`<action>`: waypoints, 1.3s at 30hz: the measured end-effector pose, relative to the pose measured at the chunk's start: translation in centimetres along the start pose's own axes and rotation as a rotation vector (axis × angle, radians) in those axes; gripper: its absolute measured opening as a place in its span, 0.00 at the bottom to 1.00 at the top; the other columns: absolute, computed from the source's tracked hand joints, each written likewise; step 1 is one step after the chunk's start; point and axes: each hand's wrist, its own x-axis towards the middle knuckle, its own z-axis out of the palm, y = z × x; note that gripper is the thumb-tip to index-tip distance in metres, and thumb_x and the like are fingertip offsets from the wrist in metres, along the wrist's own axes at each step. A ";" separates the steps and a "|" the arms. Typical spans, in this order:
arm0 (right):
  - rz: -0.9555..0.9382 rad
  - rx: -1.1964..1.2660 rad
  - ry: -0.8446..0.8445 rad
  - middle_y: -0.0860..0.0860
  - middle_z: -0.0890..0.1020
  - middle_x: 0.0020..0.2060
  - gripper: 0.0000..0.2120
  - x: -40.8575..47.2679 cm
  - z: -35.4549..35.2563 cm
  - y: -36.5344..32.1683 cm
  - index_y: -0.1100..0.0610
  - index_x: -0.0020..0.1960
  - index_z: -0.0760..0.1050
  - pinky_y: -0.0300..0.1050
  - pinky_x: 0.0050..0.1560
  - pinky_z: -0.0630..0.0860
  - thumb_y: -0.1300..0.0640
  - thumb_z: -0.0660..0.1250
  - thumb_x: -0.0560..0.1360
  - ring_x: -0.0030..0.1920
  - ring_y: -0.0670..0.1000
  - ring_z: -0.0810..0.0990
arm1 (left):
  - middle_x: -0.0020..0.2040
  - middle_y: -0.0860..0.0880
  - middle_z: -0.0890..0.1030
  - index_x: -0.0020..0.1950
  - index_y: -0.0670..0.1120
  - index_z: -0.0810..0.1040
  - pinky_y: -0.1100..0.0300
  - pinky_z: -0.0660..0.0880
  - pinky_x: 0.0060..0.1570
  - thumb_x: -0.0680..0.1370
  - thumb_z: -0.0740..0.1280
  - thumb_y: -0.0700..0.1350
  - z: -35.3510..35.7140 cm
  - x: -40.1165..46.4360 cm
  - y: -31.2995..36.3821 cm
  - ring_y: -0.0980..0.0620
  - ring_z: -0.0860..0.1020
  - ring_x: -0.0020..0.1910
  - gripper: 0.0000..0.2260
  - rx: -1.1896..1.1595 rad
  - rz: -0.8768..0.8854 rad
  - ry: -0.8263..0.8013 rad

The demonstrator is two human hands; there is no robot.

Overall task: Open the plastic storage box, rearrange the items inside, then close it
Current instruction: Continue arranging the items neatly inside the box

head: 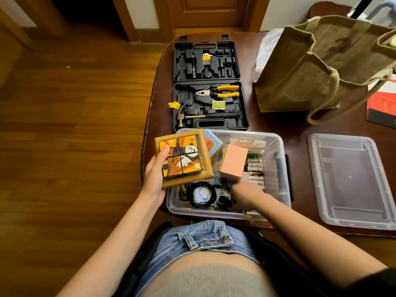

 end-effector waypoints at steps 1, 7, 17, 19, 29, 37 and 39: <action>-0.022 -0.051 0.028 0.54 0.75 0.37 0.06 0.0 -0.2 -0.2 0.57 0.38 0.70 0.44 0.35 0.71 0.56 0.65 0.71 0.38 0.56 0.75 | 0.56 0.44 0.83 0.64 0.48 0.77 0.44 0.76 0.57 0.68 0.68 0.60 0.0 0.0 0.1 0.44 0.81 0.55 0.27 -0.007 0.002 0.002; -0.023 0.019 0.120 0.56 0.80 0.39 0.08 0.0 -0.4 0.8 0.59 0.44 0.79 0.42 0.35 0.71 0.57 0.64 0.71 0.35 0.56 0.73 | 0.56 0.44 0.82 0.63 0.49 0.77 0.46 0.77 0.56 0.70 0.67 0.60 0.1 0.1 0.7 0.43 0.81 0.56 0.25 -0.046 0.023 -0.006; 0.049 0.029 0.123 0.54 0.82 0.45 0.19 1.2 1.0 -1.1 0.56 0.44 0.74 0.43 0.39 0.71 0.39 0.65 0.71 0.45 0.57 0.80 | 0.56 0.45 0.82 0.64 0.50 0.77 0.43 0.75 0.59 0.68 0.67 0.63 0.6 -0.2 0.4 0.44 0.81 0.56 0.29 -0.008 0.000 -0.017; 0.042 0.074 0.105 0.53 0.80 0.37 0.18 1.2 0.4 -1.1 0.55 0.37 0.70 0.41 0.35 0.70 0.40 0.66 0.69 0.40 0.57 0.78 | 0.56 0.45 0.82 0.64 0.50 0.77 0.43 0.75 0.59 0.67 0.67 0.63 0.6 -0.2 0.4 0.44 0.80 0.56 0.29 -0.003 -0.004 -0.012; -0.008 0.600 0.179 0.51 0.77 0.30 0.19 0.1 -2.4 -3.3 0.58 0.36 0.75 0.42 0.31 0.67 0.41 0.68 0.70 0.31 0.50 0.74 | 0.57 0.46 0.82 0.65 0.49 0.76 0.45 0.77 0.57 0.68 0.66 0.62 0.2 -0.3 1.9 0.46 0.81 0.56 0.29 0.023 0.075 0.020; -0.113 1.043 -0.018 0.59 0.82 0.52 0.15 -0.7 -3.4 -5.3 0.64 0.59 0.76 0.48 0.52 0.78 0.55 0.64 0.78 0.47 0.54 0.81 | 0.57 0.46 0.82 0.66 0.50 0.75 0.46 0.77 0.55 0.69 0.66 0.60 0.8 -0.5 2.2 0.46 0.81 0.56 0.27 0.031 0.099 -0.042; -0.048 0.954 0.007 0.58 0.84 0.47 0.10 -1.2 -2.4 -2.6 0.61 0.49 0.79 0.43 0.45 0.78 0.55 0.65 0.77 0.41 0.49 0.81 | 0.57 0.46 0.82 0.65 0.49 0.75 0.46 0.77 0.55 0.70 0.66 0.60 0.7 -0.4 2.0 0.45 0.81 0.56 0.27 0.037 0.088 -0.057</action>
